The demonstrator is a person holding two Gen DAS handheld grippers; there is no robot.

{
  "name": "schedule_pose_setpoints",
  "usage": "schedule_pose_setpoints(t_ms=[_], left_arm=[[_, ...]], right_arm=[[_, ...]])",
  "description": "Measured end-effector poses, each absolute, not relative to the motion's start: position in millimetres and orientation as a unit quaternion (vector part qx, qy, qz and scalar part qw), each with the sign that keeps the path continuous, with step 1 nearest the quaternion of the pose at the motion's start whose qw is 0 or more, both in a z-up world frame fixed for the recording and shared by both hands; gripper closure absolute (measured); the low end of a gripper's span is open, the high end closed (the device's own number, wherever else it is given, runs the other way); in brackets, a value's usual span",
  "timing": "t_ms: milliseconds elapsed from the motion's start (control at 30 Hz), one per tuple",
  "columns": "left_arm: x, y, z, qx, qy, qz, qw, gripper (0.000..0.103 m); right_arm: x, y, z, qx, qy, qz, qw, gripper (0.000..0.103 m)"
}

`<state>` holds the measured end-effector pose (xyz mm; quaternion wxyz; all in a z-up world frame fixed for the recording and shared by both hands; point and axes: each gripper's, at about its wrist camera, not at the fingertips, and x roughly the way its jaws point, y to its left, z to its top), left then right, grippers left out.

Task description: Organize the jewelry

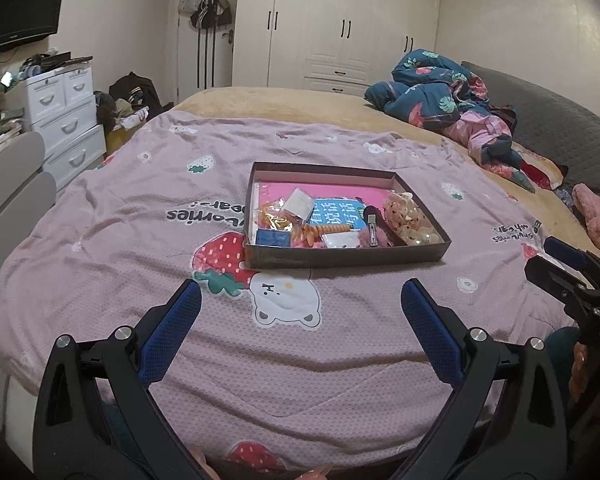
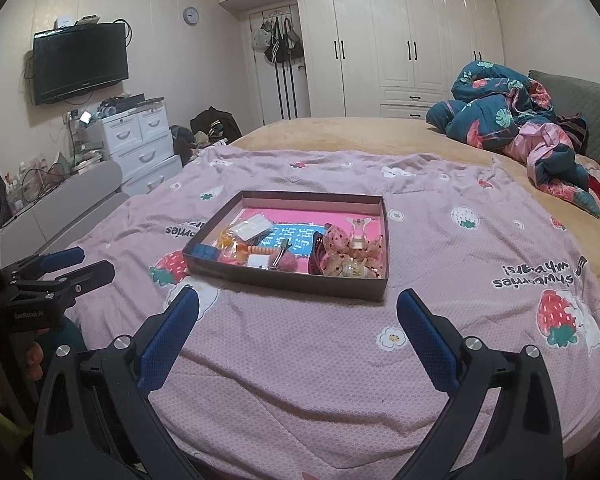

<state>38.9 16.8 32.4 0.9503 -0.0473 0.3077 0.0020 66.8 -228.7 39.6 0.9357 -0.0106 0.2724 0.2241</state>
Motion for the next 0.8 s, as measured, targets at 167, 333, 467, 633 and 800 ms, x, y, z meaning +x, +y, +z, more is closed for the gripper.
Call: schedule_pose_setpoints(t_ms=[167,333,467,633,800], left_arm=[[38.8,18.0,33.3,-0.047,0.308,0.005,0.950,0.009],[40.2,16.6,33.9,-0.045,0.310,0.007,0.950,0.009],[40.3,16.8,34.6,-0.046,0.309,0.010,0.950,0.009],[40.5,17.2,34.8,-0.045,0.310,0.010,0.950,0.009],[40.9,16.9,34.7,-0.045,0.311,0.009,0.949,0.009]], right_arm=[[66.9,-228.9,40.0,-0.010,0.272,0.224,0.936,0.004],[66.9,-228.6,39.6,-0.010,0.275,0.225,0.935,0.004],[66.6,-227.5,39.4,-0.011,0.276,0.225,0.934,0.004],[69.0,-224.0,37.6,-0.013,0.280,0.228,0.932,0.004],[69.5,-223.3,37.2,-0.014,0.280,0.229,0.932,0.004]])
